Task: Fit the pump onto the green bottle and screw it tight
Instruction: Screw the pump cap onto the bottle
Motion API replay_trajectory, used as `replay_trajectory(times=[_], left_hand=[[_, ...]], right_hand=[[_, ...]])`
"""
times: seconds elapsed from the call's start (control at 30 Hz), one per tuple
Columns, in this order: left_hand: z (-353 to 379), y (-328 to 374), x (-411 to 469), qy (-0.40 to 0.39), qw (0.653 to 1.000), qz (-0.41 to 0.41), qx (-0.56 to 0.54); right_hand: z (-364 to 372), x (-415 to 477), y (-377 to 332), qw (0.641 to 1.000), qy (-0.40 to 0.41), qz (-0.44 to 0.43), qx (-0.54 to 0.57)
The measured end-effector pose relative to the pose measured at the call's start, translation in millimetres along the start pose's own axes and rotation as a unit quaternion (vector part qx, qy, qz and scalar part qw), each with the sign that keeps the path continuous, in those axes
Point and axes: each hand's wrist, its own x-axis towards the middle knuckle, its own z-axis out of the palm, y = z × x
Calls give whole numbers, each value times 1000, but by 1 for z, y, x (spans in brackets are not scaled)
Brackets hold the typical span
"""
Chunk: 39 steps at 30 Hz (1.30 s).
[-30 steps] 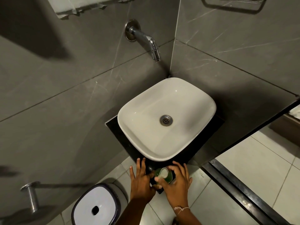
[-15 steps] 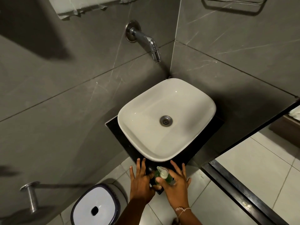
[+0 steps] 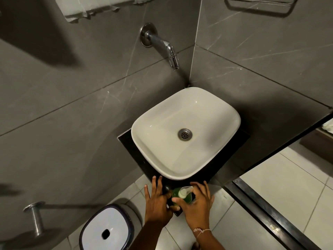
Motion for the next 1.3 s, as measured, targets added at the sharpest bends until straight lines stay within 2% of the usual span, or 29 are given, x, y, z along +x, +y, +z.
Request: replay_trajectory(times=[0.1, 0.27, 0.47, 0.63, 0.83, 1.03, 1.3], left_hand=[[3, -1, 0, 3, 1000, -2, -4], [4, -1, 1, 3, 1000, 4, 10], [2, -1, 0, 7, 1000, 0, -3], [0, -1, 0, -2, 1000, 6, 12], [-2, 0, 0, 0, 1000, 2, 6], [-6, 2, 0, -13, 1000, 7, 14], [-8, 5, 0, -21, 1000, 0, 11]], right_hand=[[3, -1, -2, 1000, 3, 5, -15], [-4, -3, 6, 998, -42, -30, 29], [-1, 1, -5, 1000, 2, -16, -9], [-5, -1, 3, 998, -42, -35, 33], [-1, 3, -2, 998, -13, -43, -37], [-8, 5, 4, 995, -79, -64, -9], [-7, 9, 11, 995, -15, -92, -46]])
